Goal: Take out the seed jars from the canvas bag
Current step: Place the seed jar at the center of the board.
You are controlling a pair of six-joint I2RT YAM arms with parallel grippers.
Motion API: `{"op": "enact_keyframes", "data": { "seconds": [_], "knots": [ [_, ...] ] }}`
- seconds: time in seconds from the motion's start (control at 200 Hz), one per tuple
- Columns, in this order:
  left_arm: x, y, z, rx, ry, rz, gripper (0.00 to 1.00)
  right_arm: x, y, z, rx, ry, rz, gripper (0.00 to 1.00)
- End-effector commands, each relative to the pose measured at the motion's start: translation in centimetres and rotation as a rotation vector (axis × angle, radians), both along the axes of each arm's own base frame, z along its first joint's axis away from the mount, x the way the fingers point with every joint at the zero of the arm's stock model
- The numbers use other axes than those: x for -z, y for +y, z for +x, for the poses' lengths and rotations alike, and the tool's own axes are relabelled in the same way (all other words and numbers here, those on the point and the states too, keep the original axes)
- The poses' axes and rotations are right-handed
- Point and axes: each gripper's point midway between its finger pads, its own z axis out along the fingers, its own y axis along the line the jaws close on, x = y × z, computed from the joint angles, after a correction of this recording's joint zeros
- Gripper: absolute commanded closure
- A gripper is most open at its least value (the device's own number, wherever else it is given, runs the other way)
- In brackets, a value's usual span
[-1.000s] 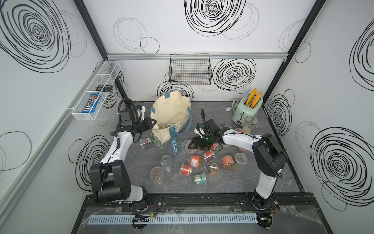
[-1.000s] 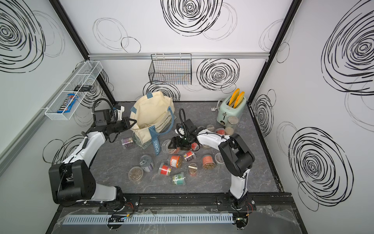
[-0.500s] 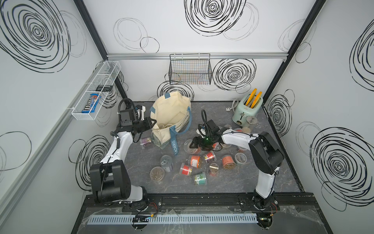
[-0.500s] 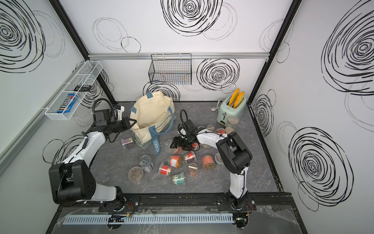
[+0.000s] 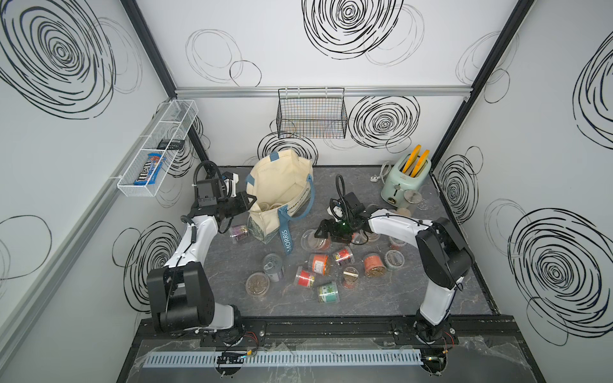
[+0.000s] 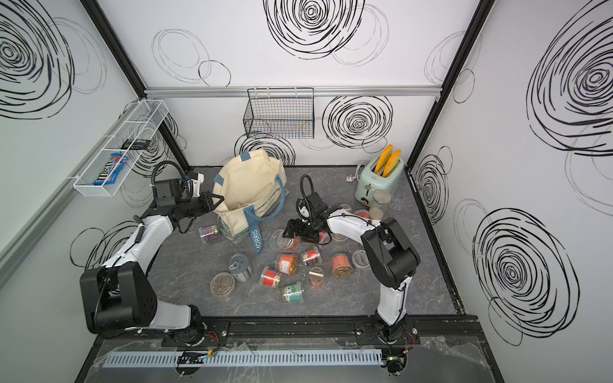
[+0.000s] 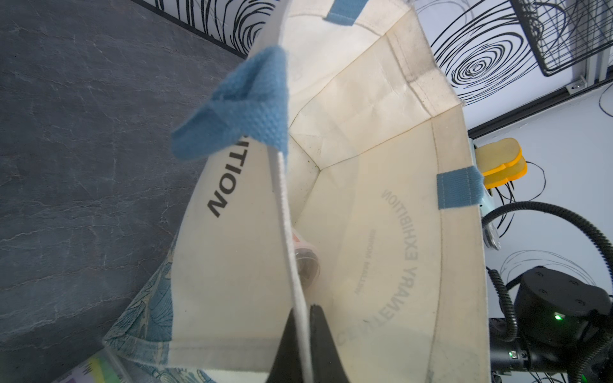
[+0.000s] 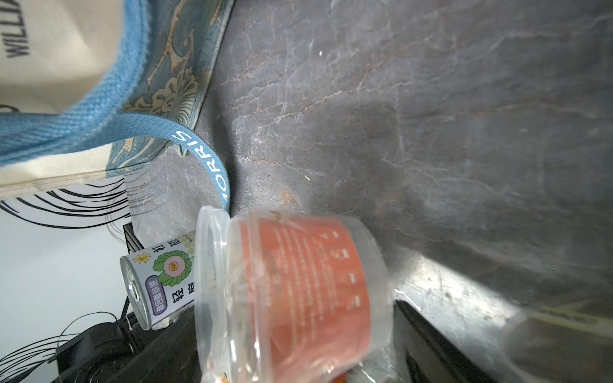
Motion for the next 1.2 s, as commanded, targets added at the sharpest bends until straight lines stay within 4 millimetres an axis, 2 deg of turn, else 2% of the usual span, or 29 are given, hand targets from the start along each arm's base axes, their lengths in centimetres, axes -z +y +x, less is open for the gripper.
{"op": "enact_keyframes", "data": {
  "seconds": [0.0, 0.275, 0.39, 0.5, 0.6, 0.78, 0.87, 0.996, 1.091, 1.191],
  "knots": [
    [-2.6, 0.4, 0.9, -0.002, -0.121, 0.027, 1.0, -0.8, -1.2, -0.3, 0.017, -0.008, -0.032, 0.11],
    [-2.8, 0.0, 0.9, 0.01, -0.129, 0.031, 1.0, -2.0, -2.2, -0.1, 0.033, -0.052, -0.068, 0.11],
    [-3.0, -0.3, 0.8, 0.026, -0.137, 0.036, 1.0, -3.1, -2.2, 0.0, 0.034, -0.072, -0.06, 0.11],
    [-3.5, -1.1, 0.5, 0.077, -0.168, 0.077, 1.0, -5.7, -2.4, 0.8, 0.046, -0.152, -0.061, 0.11],
    [-4.4, -2.0, 0.4, 0.123, -0.228, 0.132, 1.0, -9.2, -3.0, 1.9, 0.055, -0.282, -0.074, 0.12],
    [-6.4, -5.3, 0.2, 0.249, -0.36, 0.238, 1.0, -15.3, -3.3, 3.2, 0.011, -0.571, -0.131, 0.12],
    [-6.8, -7.3, 0.0, 0.327, -0.416, 0.285, 1.0, -17.6, -3.0, 3.5, 0.01, -0.664, -0.125, 0.12],
    [-6.7, -9.1, -0.8, 0.411, -0.483, 0.337, 1.0, -19.6, -1.8, 3.5, -0.032, -0.772, -0.065, 0.12],
    [-6.1, -10.1, -1.7, 0.468, -0.49, 0.344, 1.0, -19.9, -0.5, 3.2, -0.112, -0.873, -0.062, 0.12],
    [-4.4, -11.1, -3.0, 0.538, -0.477, 0.387, 1.0, -19.9, 0.9, 3.2, -0.19, -0.965, -0.083, 0.11]
  ]
}}
